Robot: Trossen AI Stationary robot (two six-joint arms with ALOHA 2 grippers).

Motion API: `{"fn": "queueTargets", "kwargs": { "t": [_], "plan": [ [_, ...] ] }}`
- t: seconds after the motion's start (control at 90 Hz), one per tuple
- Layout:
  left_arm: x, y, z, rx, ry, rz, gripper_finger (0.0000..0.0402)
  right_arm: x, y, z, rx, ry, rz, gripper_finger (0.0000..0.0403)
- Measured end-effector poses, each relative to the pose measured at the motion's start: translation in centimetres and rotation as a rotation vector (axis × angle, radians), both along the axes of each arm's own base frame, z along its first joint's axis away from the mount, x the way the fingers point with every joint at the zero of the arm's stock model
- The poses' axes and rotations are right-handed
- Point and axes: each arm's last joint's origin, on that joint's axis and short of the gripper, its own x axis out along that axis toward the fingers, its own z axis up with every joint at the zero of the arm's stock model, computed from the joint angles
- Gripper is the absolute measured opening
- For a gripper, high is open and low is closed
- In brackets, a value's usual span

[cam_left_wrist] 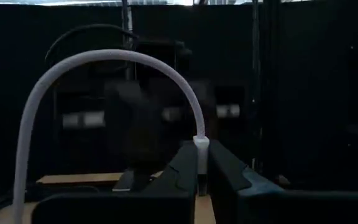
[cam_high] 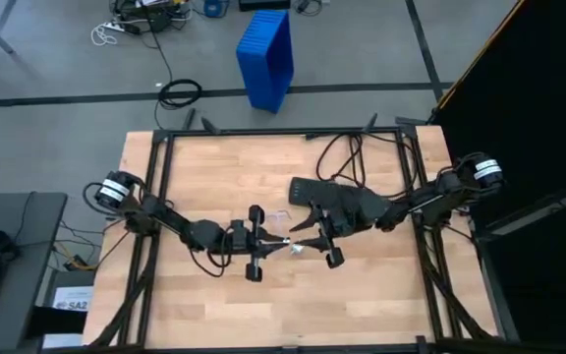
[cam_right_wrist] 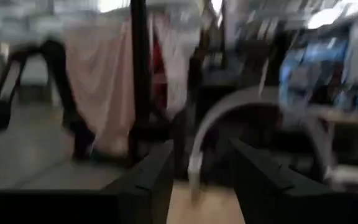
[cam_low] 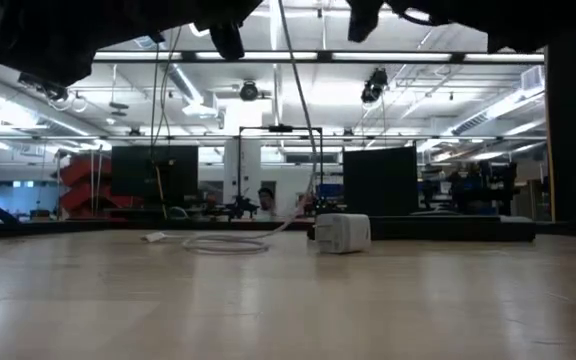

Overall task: Insert USB
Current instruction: Insert the white charger cable into the white charger adapter

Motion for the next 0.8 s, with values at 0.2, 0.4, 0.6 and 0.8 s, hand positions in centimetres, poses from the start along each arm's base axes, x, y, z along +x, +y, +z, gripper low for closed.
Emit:
{"fn": "queueTargets", "kwargs": {
  "t": [0.2, 0.4, 0.6, 0.8],
  "plan": [
    [-0.1, -0.2, 0.0, -0.002, -0.001, -0.005, 0.0000, -0.2, 0.1, -0.8, -0.032, 0.043, -0.037, 0.0125],
    [-0.1, -0.1, 0.1, -0.001, -0.009, -0.004, 0.0001, -0.2, 0.1, -0.8, -0.030, 0.038, -0.038, 0.0128],
    [0.0, -0.2, -0.1, 0.005, 0.009, -0.004, 0.0001, 0.2, 0.1, -1.1, -0.015, -0.010, -0.045, 0.0125],
    [0.0, -0.2, -0.1, 0.005, 0.010, -0.004, 0.0001, 1.5, 0.3, -3.3, -0.016, -0.070, -0.050, 0.0128]
  ]
}}
